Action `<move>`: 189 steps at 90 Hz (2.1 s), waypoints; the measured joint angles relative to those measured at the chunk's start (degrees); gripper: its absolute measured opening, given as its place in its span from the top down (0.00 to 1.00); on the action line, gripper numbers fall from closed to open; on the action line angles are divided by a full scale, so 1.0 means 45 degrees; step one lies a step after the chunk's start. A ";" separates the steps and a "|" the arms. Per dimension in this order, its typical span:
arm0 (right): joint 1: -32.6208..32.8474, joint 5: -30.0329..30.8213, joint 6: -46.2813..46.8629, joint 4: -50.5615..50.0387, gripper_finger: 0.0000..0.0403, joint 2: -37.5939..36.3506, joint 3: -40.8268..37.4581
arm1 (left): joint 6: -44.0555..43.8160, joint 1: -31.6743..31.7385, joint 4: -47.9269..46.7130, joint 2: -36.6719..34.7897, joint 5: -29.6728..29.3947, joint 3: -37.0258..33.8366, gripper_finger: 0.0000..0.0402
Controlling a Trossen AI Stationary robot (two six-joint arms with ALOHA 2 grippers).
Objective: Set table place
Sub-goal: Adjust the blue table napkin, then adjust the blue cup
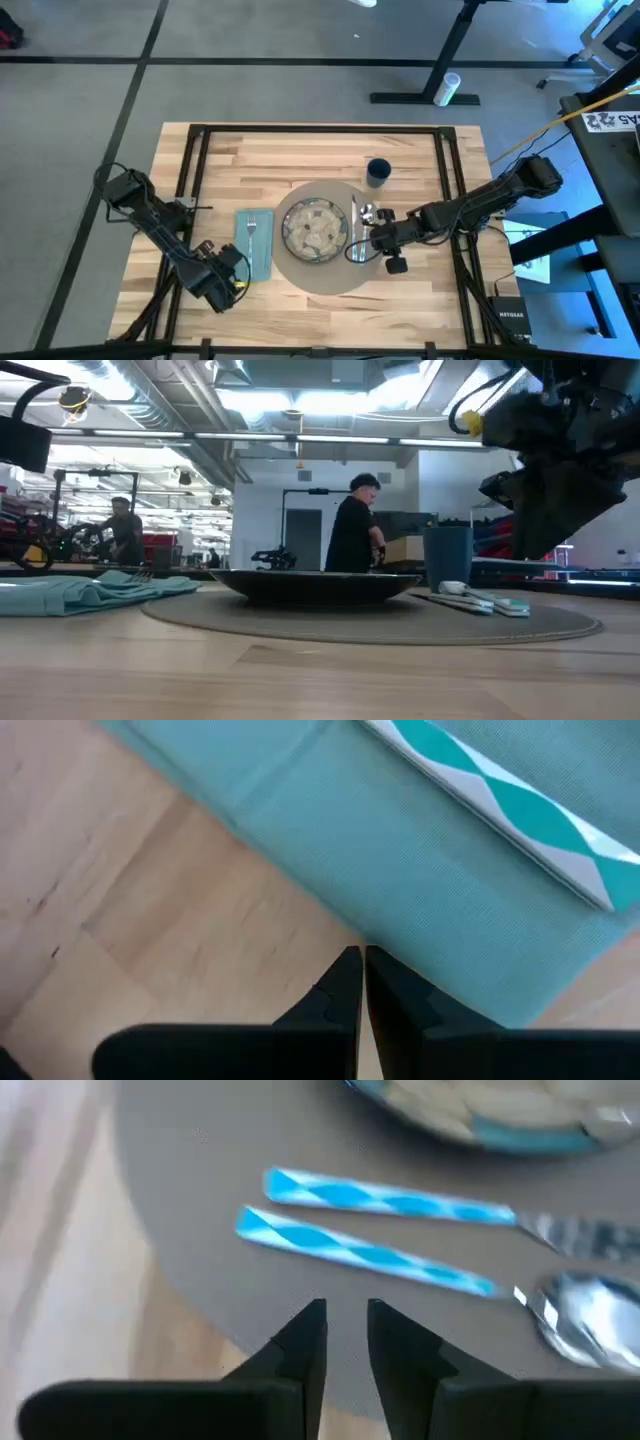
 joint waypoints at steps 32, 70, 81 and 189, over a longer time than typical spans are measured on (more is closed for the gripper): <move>-0.0010 0.2771 -0.0288 -0.1133 0.85 0.0003 0.0923 | 0.0804 -0.0068 -0.0410 0.0000 -0.0005 0.0540 1.00; -0.1620 0.6420 -0.2047 -0.7227 0.88 0.0001 0.4754 | 0.2114 -0.0315 -0.3499 0.0000 -0.0850 0.2885 1.00; -0.3375 0.5775 -0.3733 -0.6999 0.97 0.0004 0.4827 | 0.2121 -0.0391 -0.4697 -0.0003 -0.1537 0.3794 1.00; -0.9520 -0.2640 -0.9932 -0.4972 1.00 0.2968 0.4813 | 0.2722 -0.0112 -0.6274 -0.0005 -0.3177 0.4634 1.00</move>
